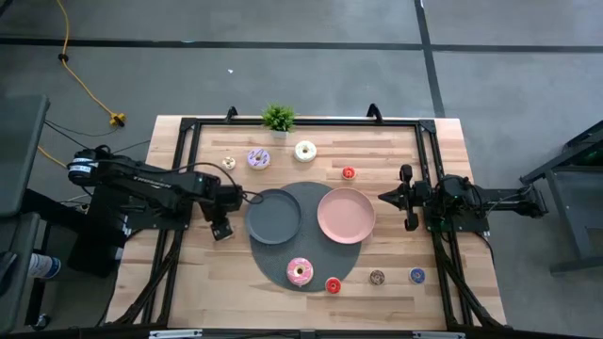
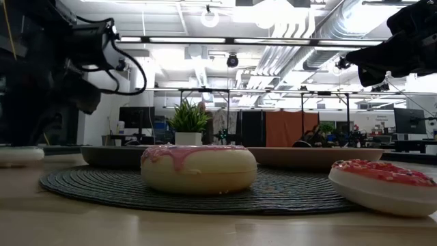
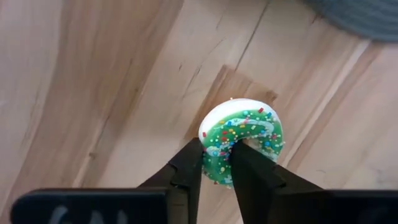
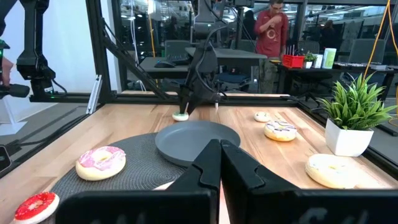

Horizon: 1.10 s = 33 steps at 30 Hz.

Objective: Pick & Place donuts
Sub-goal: Put the small green donut on the gray plate

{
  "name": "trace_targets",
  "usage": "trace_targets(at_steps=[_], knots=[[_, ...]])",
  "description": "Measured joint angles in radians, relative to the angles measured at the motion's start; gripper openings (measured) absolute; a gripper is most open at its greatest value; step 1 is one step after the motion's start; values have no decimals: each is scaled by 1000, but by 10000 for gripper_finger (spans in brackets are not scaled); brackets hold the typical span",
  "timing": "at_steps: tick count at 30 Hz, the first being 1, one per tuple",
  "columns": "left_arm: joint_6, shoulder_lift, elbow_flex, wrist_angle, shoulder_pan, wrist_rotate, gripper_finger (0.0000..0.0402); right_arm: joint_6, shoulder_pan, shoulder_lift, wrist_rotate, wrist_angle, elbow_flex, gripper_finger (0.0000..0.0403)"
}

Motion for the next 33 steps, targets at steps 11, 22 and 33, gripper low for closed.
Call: trace_targets(at_steps=[11, 22, 33], knots=[[-3, 0, 139, -16, 0, 18, 50, 0, 0, 0, 0, 0, 0, 0], [93, 49, 311, -32, 1, -136, 50, 0, 0, 0, 0, 0, 0, 0], [267, 354, 488, -92, 1, -181, 50, 0, 0, 0, 0, 0, 0, 0]])
